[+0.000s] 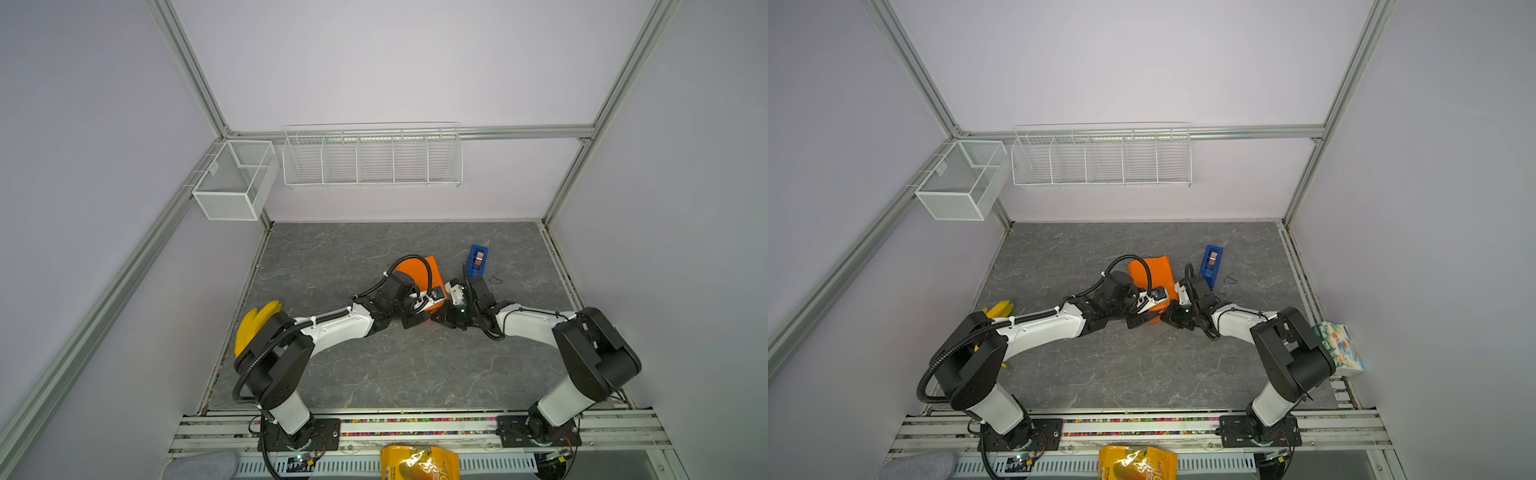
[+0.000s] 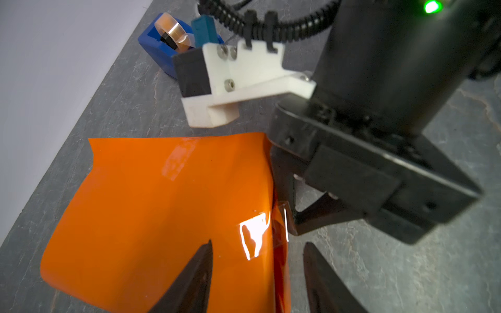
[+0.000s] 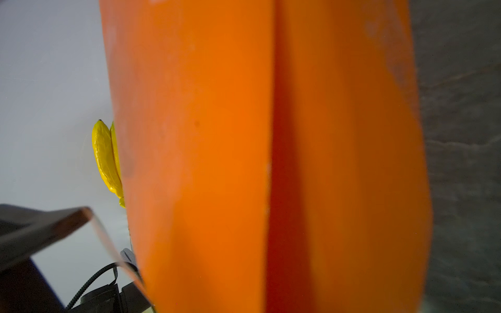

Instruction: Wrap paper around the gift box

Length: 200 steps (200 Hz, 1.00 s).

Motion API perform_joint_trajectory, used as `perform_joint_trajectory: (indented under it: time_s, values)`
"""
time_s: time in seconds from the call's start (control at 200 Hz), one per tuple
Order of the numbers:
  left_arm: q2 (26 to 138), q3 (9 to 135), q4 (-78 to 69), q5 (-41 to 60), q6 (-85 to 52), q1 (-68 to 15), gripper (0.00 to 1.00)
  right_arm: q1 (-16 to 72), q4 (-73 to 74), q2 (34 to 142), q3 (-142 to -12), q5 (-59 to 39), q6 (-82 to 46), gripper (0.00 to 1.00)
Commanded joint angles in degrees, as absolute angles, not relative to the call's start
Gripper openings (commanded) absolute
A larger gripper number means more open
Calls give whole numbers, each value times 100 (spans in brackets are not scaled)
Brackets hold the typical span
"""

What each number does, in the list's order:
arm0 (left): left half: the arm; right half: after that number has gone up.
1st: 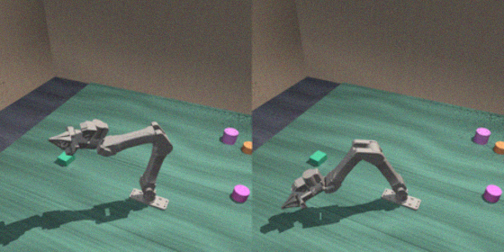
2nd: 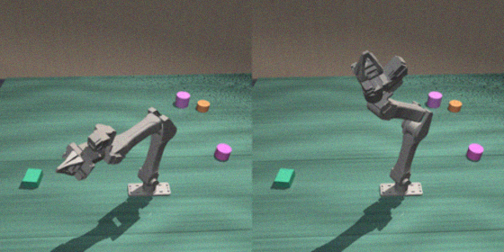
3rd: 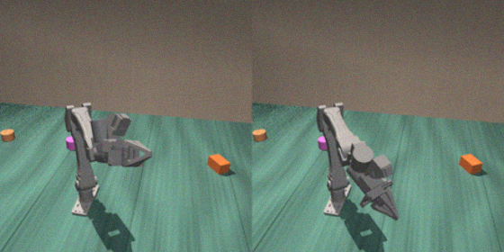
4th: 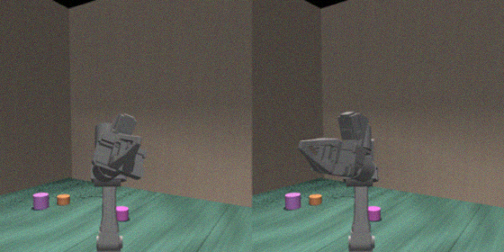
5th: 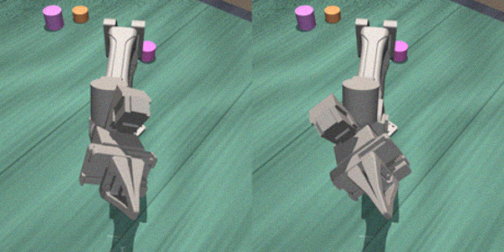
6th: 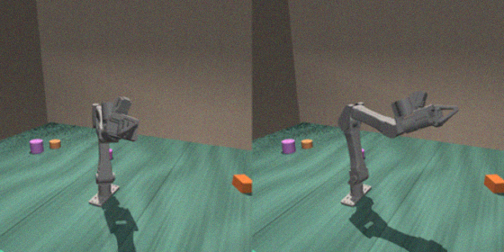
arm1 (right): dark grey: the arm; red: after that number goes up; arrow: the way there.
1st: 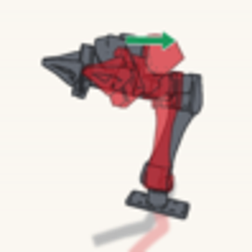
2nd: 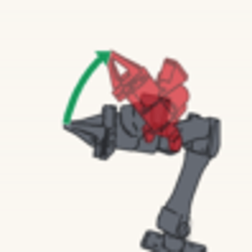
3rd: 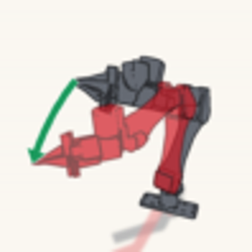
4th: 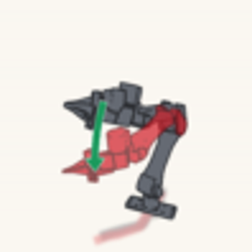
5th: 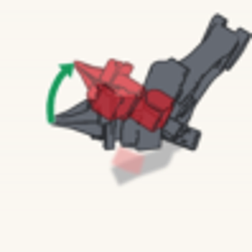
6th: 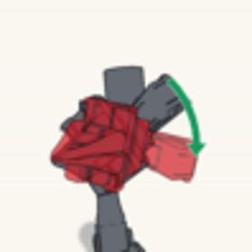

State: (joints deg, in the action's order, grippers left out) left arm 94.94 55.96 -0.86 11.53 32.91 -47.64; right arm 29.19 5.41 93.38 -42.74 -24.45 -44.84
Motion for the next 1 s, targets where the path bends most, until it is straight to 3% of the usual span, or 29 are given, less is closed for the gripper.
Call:
perform_joint_trajectory:
  time_s: [0.0,0.18,0.345,0.6,0.775,0.995]
  values:
    - [9483,5705,-262,1062,3121,-4752,48,2922,493,9245,-4300,-2444,-4547,6]
    - [9452,5712,-268,1005,3059,-4710,29,2918,448,9239,-4326,-2443,-4527,7]
    - [9452,5833,-268,868,2766,-4617,22,2920,424,9244,-4333,-2432,-4518,7]
    - [9414,6103,85,1176,2246,-4374,20,2918,358,9206,-4333,-2389,-4498,7]
    - [9452,6329,489,1099,1908,-4289,27,2919,358,9179,-4333,-2416,-4495,7]
    - [9725,6855,1371,1632,1670,-4279,24,2925,344,9119,-4366,-2448,-4509,7]
